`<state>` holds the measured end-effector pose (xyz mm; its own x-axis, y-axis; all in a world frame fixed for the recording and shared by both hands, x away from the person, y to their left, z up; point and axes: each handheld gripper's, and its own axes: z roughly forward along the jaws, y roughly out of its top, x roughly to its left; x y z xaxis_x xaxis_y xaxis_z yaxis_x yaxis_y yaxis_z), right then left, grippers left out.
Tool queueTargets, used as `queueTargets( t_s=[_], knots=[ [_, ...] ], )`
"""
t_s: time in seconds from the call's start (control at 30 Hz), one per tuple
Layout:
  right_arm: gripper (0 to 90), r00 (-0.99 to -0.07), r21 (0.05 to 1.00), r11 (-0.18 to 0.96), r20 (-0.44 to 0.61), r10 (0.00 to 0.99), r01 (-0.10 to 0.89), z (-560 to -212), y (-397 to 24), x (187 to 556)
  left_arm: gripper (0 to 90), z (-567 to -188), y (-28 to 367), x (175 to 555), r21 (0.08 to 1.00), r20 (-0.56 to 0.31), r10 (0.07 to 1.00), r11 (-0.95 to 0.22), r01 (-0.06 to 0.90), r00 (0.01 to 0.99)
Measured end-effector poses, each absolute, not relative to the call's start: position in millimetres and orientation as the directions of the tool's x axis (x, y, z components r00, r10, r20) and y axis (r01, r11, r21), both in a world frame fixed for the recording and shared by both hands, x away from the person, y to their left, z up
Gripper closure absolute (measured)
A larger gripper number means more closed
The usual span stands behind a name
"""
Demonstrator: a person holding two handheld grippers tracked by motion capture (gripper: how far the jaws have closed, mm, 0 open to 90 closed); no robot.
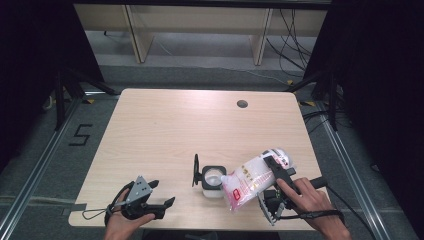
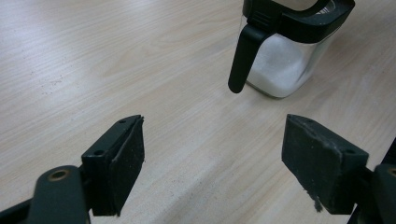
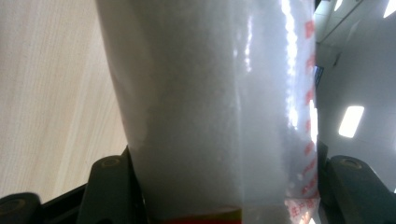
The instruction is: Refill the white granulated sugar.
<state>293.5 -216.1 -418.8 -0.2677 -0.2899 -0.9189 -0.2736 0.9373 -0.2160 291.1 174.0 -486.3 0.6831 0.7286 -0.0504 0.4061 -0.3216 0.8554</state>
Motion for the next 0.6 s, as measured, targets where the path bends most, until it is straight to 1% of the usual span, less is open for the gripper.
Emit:
queueTargets(
  t_s=[0.07,0.1,0.17,0.23,0.3,0.4,0.43,0.47,0.6],
  knots=[
    [42.3,-0.282,-0.204,0.944,-0.919,-0.276,-0.26,-419.7,-215.5,292.5,20.5,-485.5,174.9,291.0,0.85,-0.04,0.727,-0.336,0.406,0.685],
    [42.3,-0.278,-0.224,0.938,-0.914,-0.296,-0.263,-418.2,-215.5,292.4,20.5,-485.5,174.9,291.0,0.85,-0.04,0.727,-0.336,0.406,0.685],
    [42.3,-0.269,-0.229,0.935,-0.915,-0.302,-0.271,-417.5,-215.4,292.4,20.5,-485.7,173.8,290.5,0.852,-0.049,0.729,-0.326,0.409,0.683],
    [42.3,-0.267,-0.206,0.942,-0.923,-0.277,-0.266,-417.9,-215.5,292.5,20.6,-485.9,174.0,290.3,0.851,-0.05,0.732,-0.325,0.412,0.68],
    [42.3,-0.26,-0.215,0.937,-0.922,-0.288,-0.274,-417.2,-215.0,292.6,20.5,-485.9,173.4,290.2,0.855,-0.056,0.734,-0.315,0.413,0.677],
    [42.3,-0.251,-0.204,0.937,-0.927,-0.277,-0.282,-418.7,-214.8,292.7,20.6,-485.7,174.0,290.5,0.852,-0.047,0.729,-0.328,0.408,0.683],
    [42.3,-0.262,-0.209,0.938,-0.923,-0.282,-0.277,-417.9,-214.5,292.4,20.5,-486.2,173.2,289.9,0.851,-0.064,0.734,-0.313,0.421,0.676],
    [42.3,-0.262,-0.211,0.937,-0.922,-0.285,-0.277,-417.7,-214.5,292.5,20.5,-485.7,173.9,290.3,0.852,-0.05,0.731,-0.324,0.412,0.681],
    [42.3,-0.241,-0.232,0.927,-0.921,-0.307,-0.294,-415.4,-215.0,293.9,20.6,-485.5,174.5,290.2,0.85,-0.047,0.731,-0.328,0.411,0.68]
  ],
)
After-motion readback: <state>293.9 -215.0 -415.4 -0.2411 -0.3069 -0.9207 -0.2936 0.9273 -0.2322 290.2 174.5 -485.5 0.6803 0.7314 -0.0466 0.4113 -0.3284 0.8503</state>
